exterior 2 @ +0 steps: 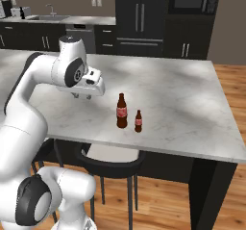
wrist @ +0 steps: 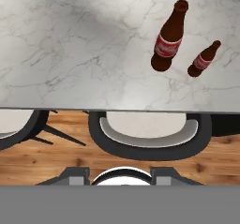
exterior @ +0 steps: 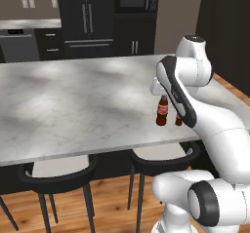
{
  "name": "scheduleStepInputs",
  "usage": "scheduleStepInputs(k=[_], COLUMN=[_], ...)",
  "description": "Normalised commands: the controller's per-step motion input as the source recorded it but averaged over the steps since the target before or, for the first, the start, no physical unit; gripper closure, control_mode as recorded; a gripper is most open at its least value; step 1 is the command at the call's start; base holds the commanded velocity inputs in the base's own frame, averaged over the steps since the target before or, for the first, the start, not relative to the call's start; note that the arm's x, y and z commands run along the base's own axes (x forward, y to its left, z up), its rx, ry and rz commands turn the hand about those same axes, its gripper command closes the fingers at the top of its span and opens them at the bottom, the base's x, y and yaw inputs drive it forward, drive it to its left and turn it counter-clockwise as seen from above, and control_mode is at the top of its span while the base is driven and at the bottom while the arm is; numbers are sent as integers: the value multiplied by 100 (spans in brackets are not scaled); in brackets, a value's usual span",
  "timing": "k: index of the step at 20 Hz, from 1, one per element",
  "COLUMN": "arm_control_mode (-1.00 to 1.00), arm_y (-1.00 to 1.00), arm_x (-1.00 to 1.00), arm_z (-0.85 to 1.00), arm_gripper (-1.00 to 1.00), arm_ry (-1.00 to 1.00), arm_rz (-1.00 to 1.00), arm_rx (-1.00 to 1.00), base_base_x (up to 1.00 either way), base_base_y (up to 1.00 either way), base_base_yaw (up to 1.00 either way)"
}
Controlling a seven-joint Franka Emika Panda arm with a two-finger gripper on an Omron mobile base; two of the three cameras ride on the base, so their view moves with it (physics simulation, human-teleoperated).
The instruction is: Place the large bottle from the dining counter next to the other large bottle outside the sink, and place the small bottle from the dining counter next to the other small bottle inside the sink.
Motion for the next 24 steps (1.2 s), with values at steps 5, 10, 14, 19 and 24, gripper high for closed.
scheduleStepInputs(k=[5,10,14,19,24], arm_control_mode=[-100,-100,-100,-100,-100], arm_y=[-2,-5,-7,-8,-4], arm_x=[-5,-10,-8,-11,-16], arm_z=[-3,-2,0,0,-1], arm_gripper=[-100,-100,-100,-100,-100], arm_ry=[0,-4,-8,-12,-14], arm_rz=[0,0,0,0,0], arm_rx=[0,0,-1,-2,-3], base_base_x=[0,0,0,0,0], base_base_y=[0,0,0,0,0], base_base_yaw=[0,0,0,0,0])
